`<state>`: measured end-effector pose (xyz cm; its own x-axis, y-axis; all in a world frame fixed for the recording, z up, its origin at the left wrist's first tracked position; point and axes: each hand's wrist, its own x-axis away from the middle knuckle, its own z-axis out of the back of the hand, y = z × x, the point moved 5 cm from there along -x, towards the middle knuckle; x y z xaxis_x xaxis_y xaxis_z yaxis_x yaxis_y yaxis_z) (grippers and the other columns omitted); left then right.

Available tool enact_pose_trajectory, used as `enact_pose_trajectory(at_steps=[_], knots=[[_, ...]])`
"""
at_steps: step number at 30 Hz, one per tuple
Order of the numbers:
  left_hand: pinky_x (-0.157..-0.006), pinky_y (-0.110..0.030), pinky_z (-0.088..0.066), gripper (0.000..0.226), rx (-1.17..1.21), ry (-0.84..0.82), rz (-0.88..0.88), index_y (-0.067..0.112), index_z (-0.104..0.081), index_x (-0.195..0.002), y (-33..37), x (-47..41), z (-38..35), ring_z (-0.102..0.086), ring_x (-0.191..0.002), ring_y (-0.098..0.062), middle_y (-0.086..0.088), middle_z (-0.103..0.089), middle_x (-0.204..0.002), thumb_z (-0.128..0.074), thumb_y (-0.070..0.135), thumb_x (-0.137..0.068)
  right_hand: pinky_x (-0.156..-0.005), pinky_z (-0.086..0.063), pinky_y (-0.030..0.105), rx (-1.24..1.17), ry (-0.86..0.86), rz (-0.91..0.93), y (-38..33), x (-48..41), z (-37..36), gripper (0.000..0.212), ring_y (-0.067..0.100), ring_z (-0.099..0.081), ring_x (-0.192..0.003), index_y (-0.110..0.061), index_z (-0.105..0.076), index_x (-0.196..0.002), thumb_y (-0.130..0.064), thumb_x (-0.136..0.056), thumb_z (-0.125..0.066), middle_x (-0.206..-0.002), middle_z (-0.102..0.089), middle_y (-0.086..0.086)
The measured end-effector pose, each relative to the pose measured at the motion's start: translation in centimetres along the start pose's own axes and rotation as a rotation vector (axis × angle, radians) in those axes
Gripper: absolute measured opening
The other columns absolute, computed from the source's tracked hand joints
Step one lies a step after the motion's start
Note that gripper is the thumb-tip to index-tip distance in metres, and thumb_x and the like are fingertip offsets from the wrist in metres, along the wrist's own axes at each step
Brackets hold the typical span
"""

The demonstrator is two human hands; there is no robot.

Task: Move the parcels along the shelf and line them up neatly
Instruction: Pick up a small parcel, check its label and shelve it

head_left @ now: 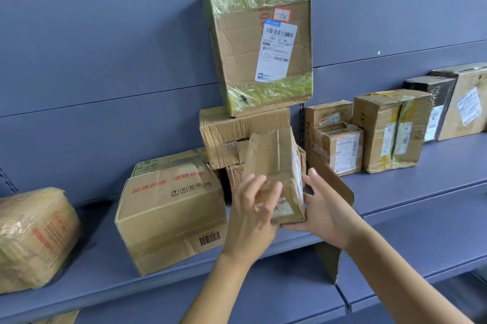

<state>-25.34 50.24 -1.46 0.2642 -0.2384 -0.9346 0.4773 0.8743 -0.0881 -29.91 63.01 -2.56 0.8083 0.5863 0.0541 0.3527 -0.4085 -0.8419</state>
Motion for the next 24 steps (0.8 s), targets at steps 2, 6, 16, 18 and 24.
enact_pose_trajectory(at_steps=[2, 6, 16, 18, 24], knots=[[-0.113, -0.023, -0.024, 0.101, 0.026, -0.029, -0.011, 0.023, -0.024, -0.134, 0.5, 0.9, -0.4, -0.035, -0.122, -0.033, -0.012, -0.031, -0.127, -0.082, -0.003, -0.056, -0.095, -0.048, 0.054, 0.044, -0.137, -0.003, 0.7, -0.2, -0.8, 0.062, 0.031, -0.054, -0.126, -0.024, -0.047, -0.139, -0.059, -0.088, -0.052, -0.138, -0.056, 0.010], [-0.105, -0.023, -0.037, 0.089, 0.196, 0.035, 0.353, 0.018, -0.028, -0.133, -1.1, 1.1, 0.3, -0.035, -0.126, -0.026, -0.008, -0.029, -0.133, -0.081, 0.020, -0.061, -0.090, -0.050, 0.059, -0.025, -0.057, 0.069, 1.1, -0.6, -0.1, 0.084, 0.033, -0.059, -0.120, -0.037, -0.050, -0.136, -0.054, -0.061, -0.083, -0.136, -0.057, 0.004], [-0.087, -0.026, -0.049, 0.094, 1.240, -0.295, 0.847, 0.031, -0.038, -0.136, -7.3, -1.0, 3.6, -0.052, -0.122, -0.013, 0.004, -0.049, -0.136, -0.074, 0.019, -0.051, -0.087, -0.048, 0.064, -0.147, 0.217, 0.080, -0.5, 1.1, 3.5, 0.074, 0.038, -0.058, -0.116, -0.032, -0.045, -0.133, -0.056, -0.068, -0.071, -0.132, -0.056, 0.010], [-0.086, -0.024, -0.049, 0.091, 1.253, -0.400, 0.785, 0.032, -0.040, -0.134, -7.1, -1.5, 3.9, -0.053, -0.118, -0.010, 0.007, -0.052, -0.131, -0.073, 0.017, -0.050, -0.095, -0.045, 0.063, -0.016, 0.036, 0.049, 0.0, 1.6, 2.4, 0.087, 0.036, -0.056, -0.123, -0.027, -0.047, -0.137, -0.056, -0.063, -0.080, -0.137, -0.056, 0.010], [-0.092, -0.018, -0.043, 0.089, 1.117, -0.265, 0.710, 0.028, -0.033, -0.132, -5.7, -2.6, 3.7, -0.045, -0.121, -0.001, 0.014, -0.045, -0.128, -0.074, 0.021, -0.053, -0.094, -0.051, 0.050, -0.061, 0.018, 0.179, -0.5, 2.3, 2.0, 0.086, 0.028, -0.054, -0.126, -0.037, -0.047, -0.139, -0.052, -0.062, -0.083, -0.145, -0.049, -0.001]])
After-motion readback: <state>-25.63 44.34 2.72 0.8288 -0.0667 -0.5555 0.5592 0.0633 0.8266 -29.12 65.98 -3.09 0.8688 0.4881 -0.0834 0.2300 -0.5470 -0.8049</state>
